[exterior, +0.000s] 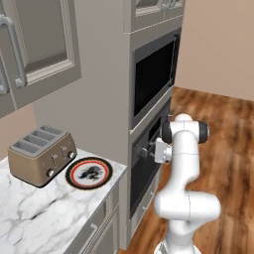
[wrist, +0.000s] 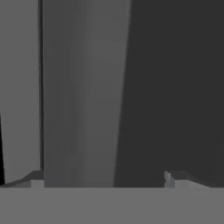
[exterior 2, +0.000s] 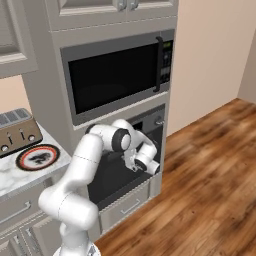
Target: Take the baked cake out of the oven and place it on the plate for cooling. Then close the oven door.
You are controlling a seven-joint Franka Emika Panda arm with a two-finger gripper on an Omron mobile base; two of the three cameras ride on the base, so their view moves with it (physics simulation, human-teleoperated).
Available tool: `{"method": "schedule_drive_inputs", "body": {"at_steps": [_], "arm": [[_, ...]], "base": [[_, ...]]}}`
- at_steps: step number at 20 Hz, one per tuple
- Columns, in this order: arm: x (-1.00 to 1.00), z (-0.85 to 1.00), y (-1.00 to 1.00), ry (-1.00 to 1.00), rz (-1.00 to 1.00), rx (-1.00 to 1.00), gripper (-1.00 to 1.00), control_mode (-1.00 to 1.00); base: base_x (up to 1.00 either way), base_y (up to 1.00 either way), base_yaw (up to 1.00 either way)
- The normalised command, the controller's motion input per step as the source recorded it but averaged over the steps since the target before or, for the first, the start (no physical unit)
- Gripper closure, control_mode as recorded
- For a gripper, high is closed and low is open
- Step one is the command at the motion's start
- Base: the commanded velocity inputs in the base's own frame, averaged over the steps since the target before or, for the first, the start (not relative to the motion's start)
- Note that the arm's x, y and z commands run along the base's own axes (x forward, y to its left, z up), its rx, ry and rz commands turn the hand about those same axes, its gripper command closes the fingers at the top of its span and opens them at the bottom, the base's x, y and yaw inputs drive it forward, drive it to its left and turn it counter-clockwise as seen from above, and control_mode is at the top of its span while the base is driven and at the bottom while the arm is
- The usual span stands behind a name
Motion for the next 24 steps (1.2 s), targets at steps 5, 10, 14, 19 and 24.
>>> {"method": "schedule_drive_inputs", "body": {"at_steps": [5, 10, 14, 19, 24], "arm": [[0.10, -0.12, 0.28, 0.20, -0.03, -0.26, 1.00, -1.00], [0.00, -0.41, -0.48, 0.11, 0.00, -0.36, 1.00, -1.00], [-0.17, -0.66, -1.00, 0.07, -0.03, -0.33, 1.00, -1.00], [-0.32, -0.70, -1.00, 0.08, -0.04, -0.30, 1.00, -1.00], [-0.23, -0.85, -1.00, 0.12, -0.05, -0.34, 1.00, -1.00]], "base": [[0.00, 0.00, 0.00], [0.00, 0.00, 0.00], [0.00, 0.00, 0.00], [0.00, 0.00, 0.00], [0.00, 0.00, 0.00]]}}
